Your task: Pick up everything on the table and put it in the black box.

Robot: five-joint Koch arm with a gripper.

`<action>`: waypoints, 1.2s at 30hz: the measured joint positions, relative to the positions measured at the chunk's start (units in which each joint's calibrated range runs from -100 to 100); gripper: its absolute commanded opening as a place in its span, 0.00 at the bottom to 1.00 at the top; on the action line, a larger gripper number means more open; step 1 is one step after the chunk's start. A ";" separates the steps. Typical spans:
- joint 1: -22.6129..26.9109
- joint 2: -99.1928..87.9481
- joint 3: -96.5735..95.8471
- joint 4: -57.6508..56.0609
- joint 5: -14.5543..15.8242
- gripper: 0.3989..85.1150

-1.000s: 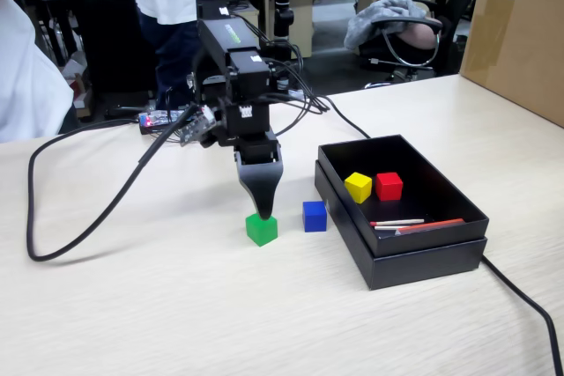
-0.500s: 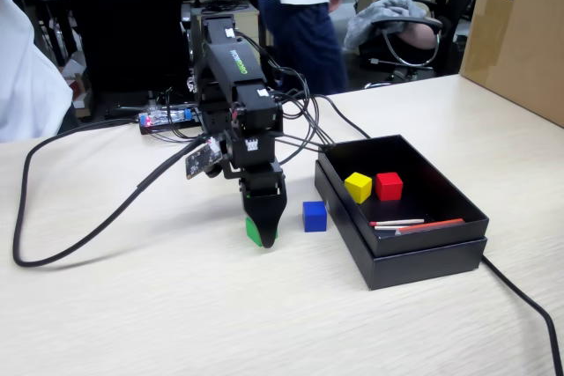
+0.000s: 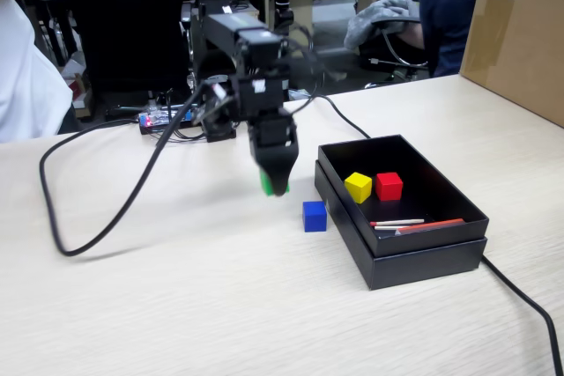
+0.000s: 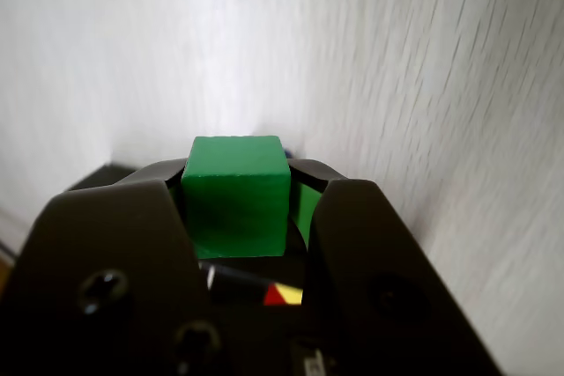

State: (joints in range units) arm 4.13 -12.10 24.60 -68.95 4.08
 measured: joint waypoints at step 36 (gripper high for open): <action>16.12 35.47 21.73 -0.46 8.99 0.45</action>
State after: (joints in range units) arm 20.24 23.37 46.33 -69.42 13.06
